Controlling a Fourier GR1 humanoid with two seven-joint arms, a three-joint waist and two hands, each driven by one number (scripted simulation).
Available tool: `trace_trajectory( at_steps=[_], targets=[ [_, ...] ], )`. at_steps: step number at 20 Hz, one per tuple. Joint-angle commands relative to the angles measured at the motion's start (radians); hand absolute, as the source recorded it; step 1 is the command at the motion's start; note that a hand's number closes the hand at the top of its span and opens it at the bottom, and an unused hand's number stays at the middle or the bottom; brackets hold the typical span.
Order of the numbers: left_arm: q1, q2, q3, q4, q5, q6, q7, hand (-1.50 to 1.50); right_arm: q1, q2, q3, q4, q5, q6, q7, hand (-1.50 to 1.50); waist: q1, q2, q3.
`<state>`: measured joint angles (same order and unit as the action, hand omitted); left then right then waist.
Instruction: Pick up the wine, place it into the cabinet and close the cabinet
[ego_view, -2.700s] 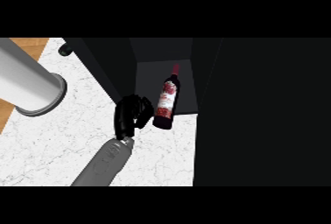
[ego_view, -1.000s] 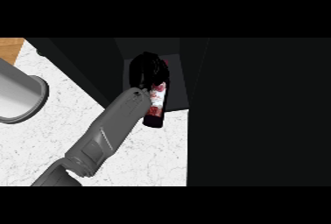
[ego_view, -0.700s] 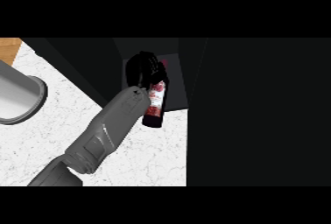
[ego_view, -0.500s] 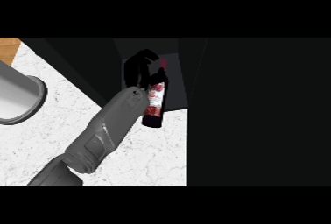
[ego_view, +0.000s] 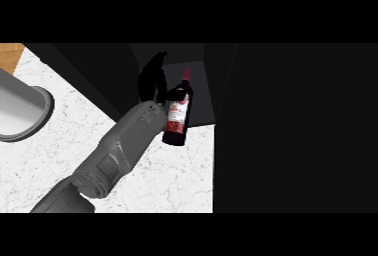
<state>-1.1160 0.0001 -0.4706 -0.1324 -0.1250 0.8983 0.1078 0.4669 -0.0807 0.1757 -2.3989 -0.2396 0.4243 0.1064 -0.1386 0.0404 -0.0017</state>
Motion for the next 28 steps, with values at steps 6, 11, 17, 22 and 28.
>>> trace_trajectory(
  at_steps=[6, 11, 17, 22, 28],
  targets=[
    [0.029, 0.0, 0.092, -0.114, 0.095, -0.026, -0.134, -1.5, 0.044, -0.01, 0.005, -0.068, -0.084, 0.01, 0.02, -1.5, 0.02, -0.008, -0.001],
    [0.033, 0.0, 0.141, -0.168, 0.156, -0.025, -0.218, -1.5, 0.039, -0.016, 0.021, -0.094, -0.069, -0.011, 0.059, -1.5, 0.032, -0.011, -0.001],
    [0.097, 0.0, 0.18, -0.241, 0.234, 0.015, -0.38, -1.5, 0.042, -0.011, 0.032, -0.111, -0.063, -0.028, 0.066, -1.5, 0.049, -0.019, -0.001],
    [0.115, 0.0, 0.206, -0.311, 0.337, 0.01, -0.452, -1.5, 0.003, 0.022, 0.083, -0.107, 0.008, -0.078, 0.082, -1.5, 0.066, -0.023, -0.001],
    [0.197, 0.0, 0.199, -0.429, 0.472, -0.06, -0.562, -1.5, 0.057, -0.005, 0.055, -0.112, -0.026, -0.07, 0.061, -1.5, 0.083, -0.032, 0.0]
  ],
)
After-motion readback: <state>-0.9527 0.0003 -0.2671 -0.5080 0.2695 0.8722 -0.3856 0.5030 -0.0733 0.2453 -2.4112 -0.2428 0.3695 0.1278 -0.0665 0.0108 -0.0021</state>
